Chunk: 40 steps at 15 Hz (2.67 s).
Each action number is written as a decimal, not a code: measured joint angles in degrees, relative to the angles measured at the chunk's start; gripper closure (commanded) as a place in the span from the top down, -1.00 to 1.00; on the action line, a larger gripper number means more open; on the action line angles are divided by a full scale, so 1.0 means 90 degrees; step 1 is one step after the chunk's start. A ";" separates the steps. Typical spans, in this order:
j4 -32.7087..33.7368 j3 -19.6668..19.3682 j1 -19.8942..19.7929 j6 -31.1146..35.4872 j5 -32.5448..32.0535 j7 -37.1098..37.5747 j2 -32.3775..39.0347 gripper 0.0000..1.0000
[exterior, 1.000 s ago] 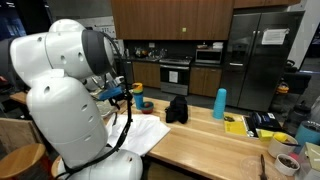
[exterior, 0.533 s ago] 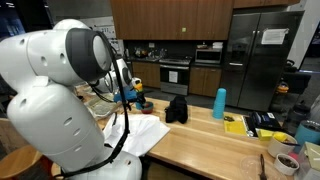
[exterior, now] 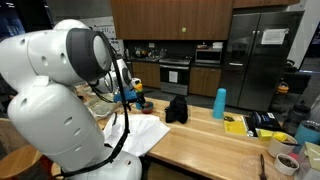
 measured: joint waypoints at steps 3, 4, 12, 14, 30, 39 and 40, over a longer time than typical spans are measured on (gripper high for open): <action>0.0000 0.0013 -0.0005 -0.0005 -0.0002 0.0030 0.0006 1.00; 0.0000 0.0015 -0.0017 -0.0006 -0.0002 0.0099 0.0007 1.00; -0.0043 -0.0148 -0.0342 0.0097 0.0739 0.0575 -0.0053 1.00; -0.0154 -0.0220 -0.0345 0.0114 0.1123 0.0574 -0.0160 1.00; -0.1546 -0.0600 -0.1014 0.0417 0.1726 0.0597 -0.0792 1.00; -0.2048 -0.1432 -0.1104 0.1437 0.2948 -0.0307 -0.0541 1.00; -0.2046 -0.1501 -0.1104 0.1490 0.3066 -0.0414 -0.0491 1.00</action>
